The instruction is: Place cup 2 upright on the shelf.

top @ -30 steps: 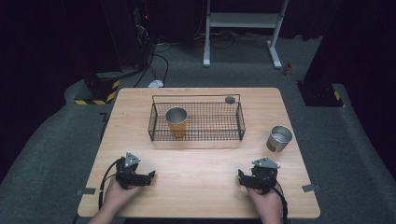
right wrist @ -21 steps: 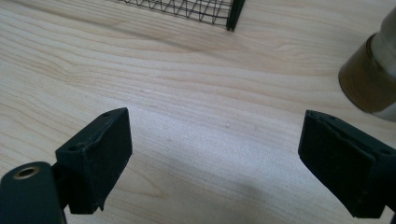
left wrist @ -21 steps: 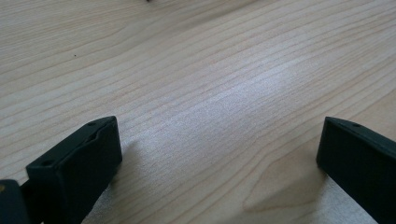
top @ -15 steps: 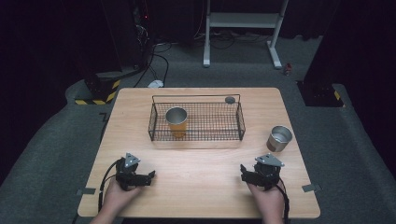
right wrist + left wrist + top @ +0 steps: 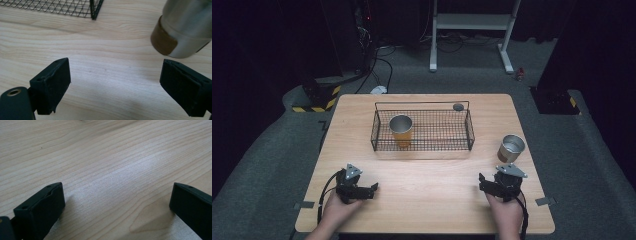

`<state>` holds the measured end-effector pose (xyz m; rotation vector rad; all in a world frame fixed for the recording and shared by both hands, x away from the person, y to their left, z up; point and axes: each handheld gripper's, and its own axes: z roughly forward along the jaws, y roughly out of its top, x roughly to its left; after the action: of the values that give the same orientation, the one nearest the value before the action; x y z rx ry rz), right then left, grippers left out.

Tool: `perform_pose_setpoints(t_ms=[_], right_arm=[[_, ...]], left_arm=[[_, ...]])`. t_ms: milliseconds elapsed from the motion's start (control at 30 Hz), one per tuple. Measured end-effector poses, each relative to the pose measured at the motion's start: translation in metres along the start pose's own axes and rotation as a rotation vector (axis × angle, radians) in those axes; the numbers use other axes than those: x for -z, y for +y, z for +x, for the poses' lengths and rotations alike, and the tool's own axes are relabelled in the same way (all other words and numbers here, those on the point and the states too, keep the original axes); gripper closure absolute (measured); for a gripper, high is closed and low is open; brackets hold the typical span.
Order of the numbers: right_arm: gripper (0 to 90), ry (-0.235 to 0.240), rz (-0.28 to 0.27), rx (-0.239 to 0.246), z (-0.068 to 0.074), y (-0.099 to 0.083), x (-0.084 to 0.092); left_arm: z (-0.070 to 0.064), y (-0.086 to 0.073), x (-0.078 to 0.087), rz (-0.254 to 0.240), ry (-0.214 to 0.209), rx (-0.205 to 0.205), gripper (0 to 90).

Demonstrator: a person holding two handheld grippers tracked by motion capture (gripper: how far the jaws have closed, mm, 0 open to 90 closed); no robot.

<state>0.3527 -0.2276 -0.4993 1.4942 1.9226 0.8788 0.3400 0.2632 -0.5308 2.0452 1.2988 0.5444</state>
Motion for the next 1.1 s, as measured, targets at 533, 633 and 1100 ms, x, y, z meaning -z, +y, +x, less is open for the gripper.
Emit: perform_pose_setpoints(t_ms=[533,633,1100], right_arm=[[9.3,-0.057,-0.059,-0.052,-0.017,0.019,0.01],[9.1,-0.063,-0.051,-0.066,-0.022,0.02,0.005],[9.1,-0.083,-0.069,-0.112,-0.056,0.027,-0.014]], left_arm=[[0.0,0.001,-0.001,-0.002,-0.006,-0.009,0.3],[0.0,0.001,-0.001,-0.002,-0.008,-0.01,0.3],[0.0,0.001,-0.001,0.001,-0.009,-0.01,0.3]])
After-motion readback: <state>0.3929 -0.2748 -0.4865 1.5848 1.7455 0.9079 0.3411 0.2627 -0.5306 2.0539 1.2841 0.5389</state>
